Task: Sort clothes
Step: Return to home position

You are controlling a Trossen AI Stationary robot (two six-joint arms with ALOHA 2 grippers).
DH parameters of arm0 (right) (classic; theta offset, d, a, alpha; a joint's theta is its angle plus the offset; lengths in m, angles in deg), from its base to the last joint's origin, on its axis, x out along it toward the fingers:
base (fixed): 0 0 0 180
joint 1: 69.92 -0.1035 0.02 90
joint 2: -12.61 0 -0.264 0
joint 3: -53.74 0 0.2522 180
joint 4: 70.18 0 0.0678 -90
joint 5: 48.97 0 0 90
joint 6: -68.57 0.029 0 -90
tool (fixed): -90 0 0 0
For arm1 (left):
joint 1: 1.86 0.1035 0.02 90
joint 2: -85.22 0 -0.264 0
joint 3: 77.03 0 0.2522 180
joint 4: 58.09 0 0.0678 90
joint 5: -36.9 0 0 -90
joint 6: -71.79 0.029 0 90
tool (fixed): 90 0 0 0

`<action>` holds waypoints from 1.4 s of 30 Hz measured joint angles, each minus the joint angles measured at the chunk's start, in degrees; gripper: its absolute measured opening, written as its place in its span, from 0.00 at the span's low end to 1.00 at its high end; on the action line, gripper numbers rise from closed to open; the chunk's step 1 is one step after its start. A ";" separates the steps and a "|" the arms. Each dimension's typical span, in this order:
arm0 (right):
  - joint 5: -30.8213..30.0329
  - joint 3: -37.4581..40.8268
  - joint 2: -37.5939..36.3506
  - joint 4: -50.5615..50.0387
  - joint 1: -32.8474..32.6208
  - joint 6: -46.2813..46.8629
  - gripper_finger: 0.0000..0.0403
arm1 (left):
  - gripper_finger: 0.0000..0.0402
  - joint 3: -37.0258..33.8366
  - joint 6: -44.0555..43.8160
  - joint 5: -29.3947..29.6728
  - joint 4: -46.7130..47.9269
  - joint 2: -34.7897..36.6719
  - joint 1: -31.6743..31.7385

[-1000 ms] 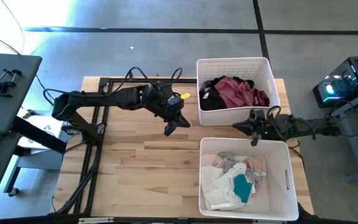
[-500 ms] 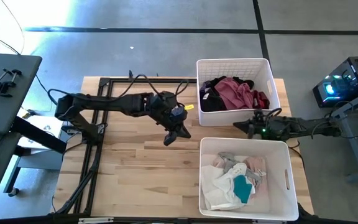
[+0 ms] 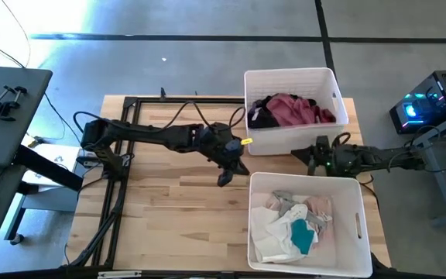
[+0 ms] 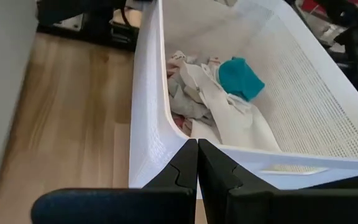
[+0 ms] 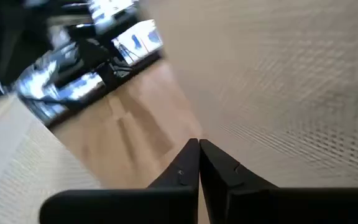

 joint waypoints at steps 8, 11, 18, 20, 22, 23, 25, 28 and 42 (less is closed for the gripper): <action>-0.38 -0.02 0.00 2.39 -0.04 -26.54 0.00 | 0.00 0.00 4.31 0.02 -1.08 -0.06 -0.28; 0.43 -0.02 0.00 0.96 -0.04 -28.97 0.00 | 0.00 0.00 5.44 0.18 -1.15 -0.24 -0.26; 7.51 4.47 -0.09 9.56 -0.02 -32.26 0.00 | 0.00 0.02 5.40 0.12 -3.35 -0.98 -0.24; 8.05 6.91 -0.09 12.80 -0.04 -30.43 0.00 | 0.00 0.02 4.98 0.08 -3.53 -1.13 -0.24; 8.24 8.42 0.24 14.53 -0.04 -28.59 0.00 | 0.00 0.02 4.96 0.08 -3.86 -1.14 -0.24; 8.44 8.28 0.71 14.70 -0.04 -28.37 0.00 | 0.00 0.02 4.95 0.07 -4.02 -0.96 -0.24; 8.77 8.16 0.81 14.44 -0.04 -29.47 0.00 | 0.00 0.02 4.94 0.06 -4.25 -0.68 -0.24; 8.91 8.13 0.72 14.51 -0.04 -32.07 0.00 | 0.00 0.02 3.91 0.09 -4.11 0.23 -0.24; 19.77 8.59 0.29 26.42 -0.04 -44.46 0.00 | 0.00 0.04 6.22 0.04 -4.43 7.12 1.61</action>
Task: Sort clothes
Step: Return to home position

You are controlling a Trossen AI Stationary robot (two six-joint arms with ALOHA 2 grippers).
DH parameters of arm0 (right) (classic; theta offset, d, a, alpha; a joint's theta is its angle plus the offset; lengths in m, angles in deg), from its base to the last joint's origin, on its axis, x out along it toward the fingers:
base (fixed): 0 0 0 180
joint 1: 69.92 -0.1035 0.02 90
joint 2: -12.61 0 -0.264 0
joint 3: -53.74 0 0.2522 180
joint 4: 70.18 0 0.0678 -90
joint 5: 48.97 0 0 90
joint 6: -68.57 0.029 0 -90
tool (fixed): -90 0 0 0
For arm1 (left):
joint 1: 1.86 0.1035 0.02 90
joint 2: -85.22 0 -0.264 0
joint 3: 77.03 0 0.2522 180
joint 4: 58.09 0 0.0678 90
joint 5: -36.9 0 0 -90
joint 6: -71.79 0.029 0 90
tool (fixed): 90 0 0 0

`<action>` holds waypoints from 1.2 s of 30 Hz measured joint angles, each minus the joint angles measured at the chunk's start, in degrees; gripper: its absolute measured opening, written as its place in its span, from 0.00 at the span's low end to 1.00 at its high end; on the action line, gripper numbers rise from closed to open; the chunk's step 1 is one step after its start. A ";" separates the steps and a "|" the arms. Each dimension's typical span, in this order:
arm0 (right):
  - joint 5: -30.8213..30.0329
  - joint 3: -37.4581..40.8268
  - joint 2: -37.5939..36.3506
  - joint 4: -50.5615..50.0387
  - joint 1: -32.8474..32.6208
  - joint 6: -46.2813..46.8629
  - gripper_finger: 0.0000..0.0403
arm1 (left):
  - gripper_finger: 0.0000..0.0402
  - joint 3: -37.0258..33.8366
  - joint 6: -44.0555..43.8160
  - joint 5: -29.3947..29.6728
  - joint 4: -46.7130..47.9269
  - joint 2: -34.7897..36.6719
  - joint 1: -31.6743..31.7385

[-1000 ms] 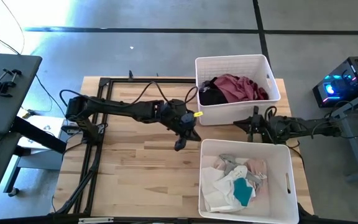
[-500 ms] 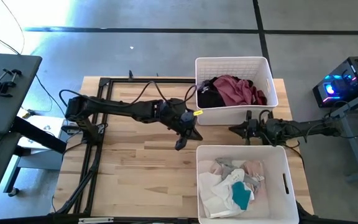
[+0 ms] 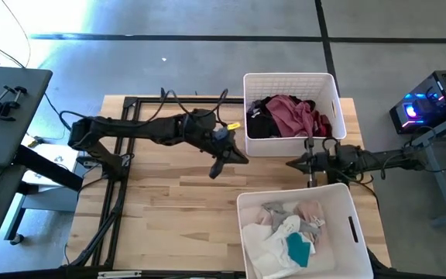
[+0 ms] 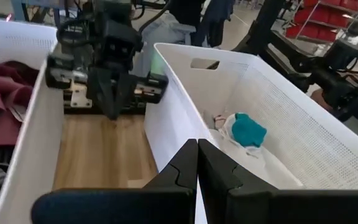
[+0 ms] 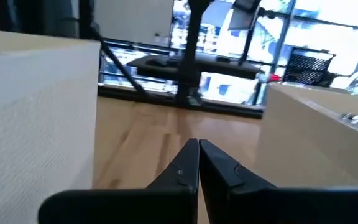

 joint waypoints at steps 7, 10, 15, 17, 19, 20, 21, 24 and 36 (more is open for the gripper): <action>1.71 3.06 0.00 0.95 0.02 0.23 0.00 | 0.00 0.00 1.78 0.02 4.24 2.60 1.35; 0.56 3.06 0.08 -1.23 0.00 0.63 0.00 | 0.00 0.00 1.70 0.02 4.25 3.33 1.92; -1.19 3.06 0.08 -2.60 -0.04 4.12 0.00 | 0.00 0.00 -0.60 0.06 4.29 4.89 2.41; -1.31 3.06 0.10 -2.68 -0.04 4.74 0.00 | 0.00 0.00 -2.10 0.04 4.85 5.94 2.41; -1.48 3.06 0.10 -2.70 -0.04 4.53 0.00 | 0.00 0.00 -2.63 -0.57 7.69 7.15 2.17; -1.54 3.06 0.10 -2.71 -0.04 4.42 0.00 | 0.00 0.00 -2.52 -1.10 10.64 7.84 1.97; -1.59 3.06 0.10 -2.72 -0.04 4.31 0.00 | 0.00 0.00 -2.13 -1.16 14.30 8.55 1.67; -1.61 3.06 0.10 -2.70 -0.04 4.59 0.00 | 0.00 -0.10 -1.26 -0.90 23.96 10.25 0.38; -1.83 3.06 0.12 -2.59 -0.03 5.58 0.00 | 0.00 -28.31 -17.62 10.31 -8.93 21.52 -16.07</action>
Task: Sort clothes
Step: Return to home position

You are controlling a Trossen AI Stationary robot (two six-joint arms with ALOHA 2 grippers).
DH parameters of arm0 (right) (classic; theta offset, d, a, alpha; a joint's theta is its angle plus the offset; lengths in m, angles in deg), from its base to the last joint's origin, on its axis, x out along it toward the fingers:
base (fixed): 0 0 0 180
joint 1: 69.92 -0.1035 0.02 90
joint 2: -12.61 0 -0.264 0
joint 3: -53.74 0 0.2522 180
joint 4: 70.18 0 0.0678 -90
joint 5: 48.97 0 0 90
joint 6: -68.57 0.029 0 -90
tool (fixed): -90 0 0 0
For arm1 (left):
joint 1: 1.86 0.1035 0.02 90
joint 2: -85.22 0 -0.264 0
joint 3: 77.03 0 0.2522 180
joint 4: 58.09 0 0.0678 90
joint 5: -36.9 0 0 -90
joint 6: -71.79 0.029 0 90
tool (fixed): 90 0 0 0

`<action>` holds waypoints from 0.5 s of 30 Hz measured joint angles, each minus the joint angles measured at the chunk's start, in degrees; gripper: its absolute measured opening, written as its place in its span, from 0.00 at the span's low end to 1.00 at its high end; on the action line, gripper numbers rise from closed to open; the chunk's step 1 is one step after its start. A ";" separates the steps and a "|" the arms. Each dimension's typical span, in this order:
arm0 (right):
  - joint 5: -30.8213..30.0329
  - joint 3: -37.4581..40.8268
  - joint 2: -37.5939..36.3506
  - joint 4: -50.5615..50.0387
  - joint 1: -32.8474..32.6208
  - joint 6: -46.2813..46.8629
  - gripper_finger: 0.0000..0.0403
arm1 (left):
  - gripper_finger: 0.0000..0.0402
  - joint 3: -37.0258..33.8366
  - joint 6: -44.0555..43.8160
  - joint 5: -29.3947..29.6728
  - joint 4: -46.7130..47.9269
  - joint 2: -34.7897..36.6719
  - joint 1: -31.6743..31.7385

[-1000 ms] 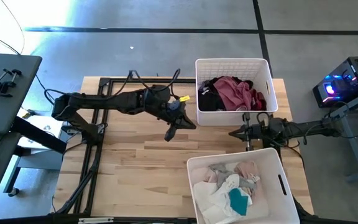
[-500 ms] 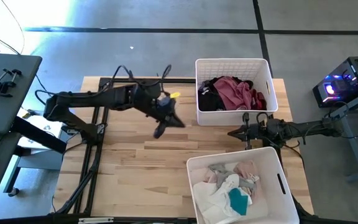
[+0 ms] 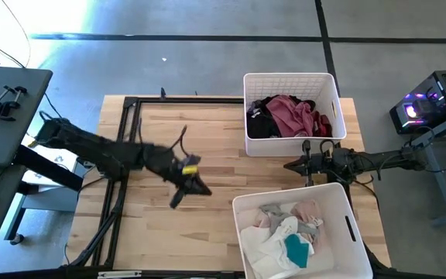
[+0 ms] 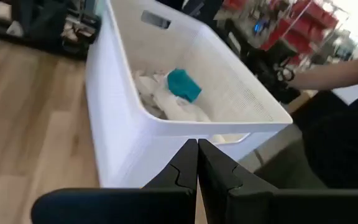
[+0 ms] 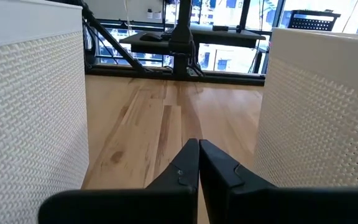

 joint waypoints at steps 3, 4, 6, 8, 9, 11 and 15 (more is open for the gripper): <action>-0.01 0.00 -0.01 0.00 0.00 0.02 0.00 | 0.00 -5.78 -1.05 5.49 -11.64 -2.35 -3.94; -0.01 0.00 -0.01 0.01 -0.02 0.13 0.00 | 0.00 -6.86 -0.66 7.01 -13.78 -3.54 -4.71; 0.00 0.00 -0.02 0.07 -0.02 0.33 0.00 | 0.00 -7.53 0.54 8.99 -17.49 -6.71 -5.12; -0.02 0.00 0.00 0.07 -0.02 0.39 0.00 | 0.00 -7.51 1.81 9.08 -22.26 -10.17 -4.57; -0.02 0.00 0.01 0.07 -0.02 0.41 0.00 | 0.00 -7.51 2.23 8.47 -25.39 -12.17 -4.13; -0.01 0.00 0.01 0.07 -0.02 0.44 0.00 | 0.00 -7.51 2.41 5.83 -32.48 -16.16 -2.87; -0.20 0.00 0.01 0.04 0.01 0.61 0.00 | 0.00 -5.69 2.79 0.69 -42.24 -22.82 -0.51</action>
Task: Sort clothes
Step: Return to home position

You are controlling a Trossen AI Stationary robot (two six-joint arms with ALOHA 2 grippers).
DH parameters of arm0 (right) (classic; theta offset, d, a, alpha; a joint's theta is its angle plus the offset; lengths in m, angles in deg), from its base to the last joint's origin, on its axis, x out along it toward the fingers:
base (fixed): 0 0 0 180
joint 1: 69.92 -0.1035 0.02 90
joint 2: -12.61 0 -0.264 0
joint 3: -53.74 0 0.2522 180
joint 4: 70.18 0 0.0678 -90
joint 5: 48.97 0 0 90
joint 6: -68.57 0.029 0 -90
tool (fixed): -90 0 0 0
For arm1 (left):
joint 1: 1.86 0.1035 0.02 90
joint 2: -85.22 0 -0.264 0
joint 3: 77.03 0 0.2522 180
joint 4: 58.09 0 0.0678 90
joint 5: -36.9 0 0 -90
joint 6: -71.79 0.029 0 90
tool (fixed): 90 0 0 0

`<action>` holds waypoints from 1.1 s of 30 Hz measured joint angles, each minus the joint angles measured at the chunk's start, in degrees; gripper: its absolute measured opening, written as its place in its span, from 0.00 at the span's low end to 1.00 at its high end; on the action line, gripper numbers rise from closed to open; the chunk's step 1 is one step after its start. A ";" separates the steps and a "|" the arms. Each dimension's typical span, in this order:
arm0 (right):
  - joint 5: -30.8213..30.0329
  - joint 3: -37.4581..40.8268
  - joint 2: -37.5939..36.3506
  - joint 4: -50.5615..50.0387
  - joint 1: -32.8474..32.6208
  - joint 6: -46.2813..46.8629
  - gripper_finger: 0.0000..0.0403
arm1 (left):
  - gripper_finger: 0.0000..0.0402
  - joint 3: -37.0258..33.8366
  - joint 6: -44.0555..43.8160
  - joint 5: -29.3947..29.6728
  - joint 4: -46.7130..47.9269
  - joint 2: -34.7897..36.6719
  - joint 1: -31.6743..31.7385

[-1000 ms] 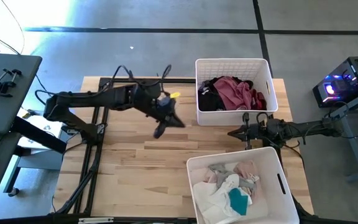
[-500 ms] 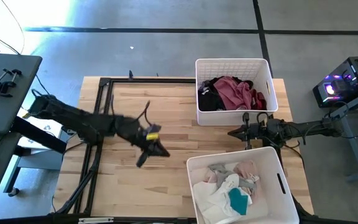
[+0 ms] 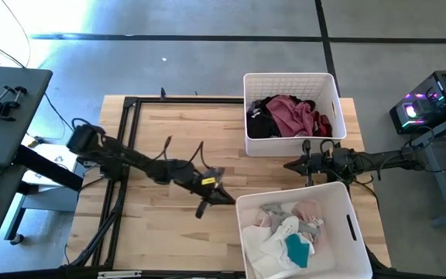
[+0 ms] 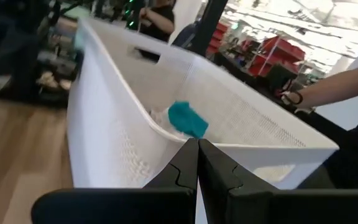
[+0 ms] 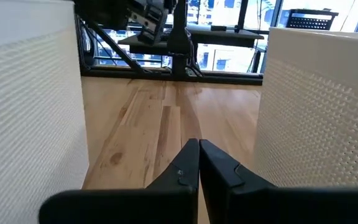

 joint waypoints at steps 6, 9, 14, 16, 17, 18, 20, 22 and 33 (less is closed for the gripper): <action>-0.02 0.00 0.01 -0.02 0.00 -0.01 0.00 | 0.00 8.39 2.48 -7.24 0.25 -7.87 3.33; 0.00 0.00 0.00 -0.02 0.00 0.02 0.00 | 0.00 10.95 2.57 -10.70 1.69 -9.18 5.06; 0.02 0.00 0.00 -0.02 0.00 0.00 0.00 | 0.00 11.16 1.16 -13.04 4.57 -6.67 6.33; 0.00 0.00 0.02 -0.07 0.00 -0.15 0.00 | 0.00 11.40 1.49 -13.58 7.51 -4.38 6.31; 0.00 0.00 0.02 -0.07 0.00 -0.16 0.00 | 0.00 11.49 1.83 -13.61 9.76 -2.93 6.30; 0.02 0.00 0.02 -0.07 0.00 -0.16 0.00 | 0.00 11.49 2.20 -13.62 12.29 -1.46 6.30; 0.07 0.00 0.02 -0.06 0.00 -0.09 0.00 | 0.00 11.46 3.40 -12.89 16.29 0.99 6.30; 0.05 0.00 0.02 -0.07 0.00 -0.19 0.00 | 0.00 10.65 4.83 -11.49 18.61 3.73 6.28; 0.05 0.00 -0.09 0.05 0.00 -4.20 0.00 | 0.00 -14.73 -1.27 -0.62 -5.25 18.26 9.23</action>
